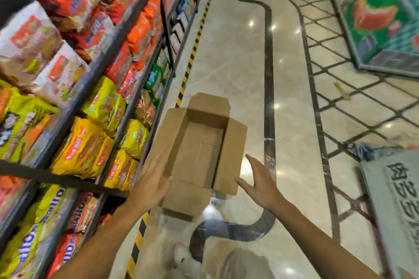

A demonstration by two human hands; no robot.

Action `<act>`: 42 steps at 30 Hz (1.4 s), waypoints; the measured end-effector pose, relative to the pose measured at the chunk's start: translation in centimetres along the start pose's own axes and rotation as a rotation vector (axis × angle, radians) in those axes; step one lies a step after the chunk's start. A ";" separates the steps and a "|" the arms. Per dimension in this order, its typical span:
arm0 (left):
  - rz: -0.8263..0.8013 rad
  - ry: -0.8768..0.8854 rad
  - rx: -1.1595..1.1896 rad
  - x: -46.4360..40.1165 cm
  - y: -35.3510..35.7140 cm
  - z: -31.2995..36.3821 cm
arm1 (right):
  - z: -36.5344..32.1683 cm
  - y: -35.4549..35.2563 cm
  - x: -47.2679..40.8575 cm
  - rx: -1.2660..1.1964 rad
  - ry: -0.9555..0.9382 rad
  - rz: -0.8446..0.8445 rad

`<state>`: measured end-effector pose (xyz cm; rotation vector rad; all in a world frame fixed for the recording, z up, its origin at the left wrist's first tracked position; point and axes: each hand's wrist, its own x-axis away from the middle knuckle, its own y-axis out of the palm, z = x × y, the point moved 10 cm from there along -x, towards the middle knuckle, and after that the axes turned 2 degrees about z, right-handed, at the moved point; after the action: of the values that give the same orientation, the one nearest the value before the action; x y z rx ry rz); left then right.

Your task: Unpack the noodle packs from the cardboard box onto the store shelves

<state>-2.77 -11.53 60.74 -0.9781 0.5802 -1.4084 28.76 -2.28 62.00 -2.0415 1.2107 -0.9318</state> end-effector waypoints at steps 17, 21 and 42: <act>-0.199 -0.335 0.111 -16.2 15.5 -16.3 | 15.7 18.5 -14.2 -0.323 0.429 -0.110; -0.259 -0.392 0.102 -18.9 21.3 -21.8 | 19.7 25.9 -16.2 -0.355 0.544 -0.113; -0.082 -0.529 0.119 -27.8 44.5 -44.4 | 34.9 51.4 -23.9 -0.324 0.766 0.132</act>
<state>-19.03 0.90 -4.90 -1.2281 0.0643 -1.1716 23.18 2.27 -4.14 -1.8417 1.9708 -1.6141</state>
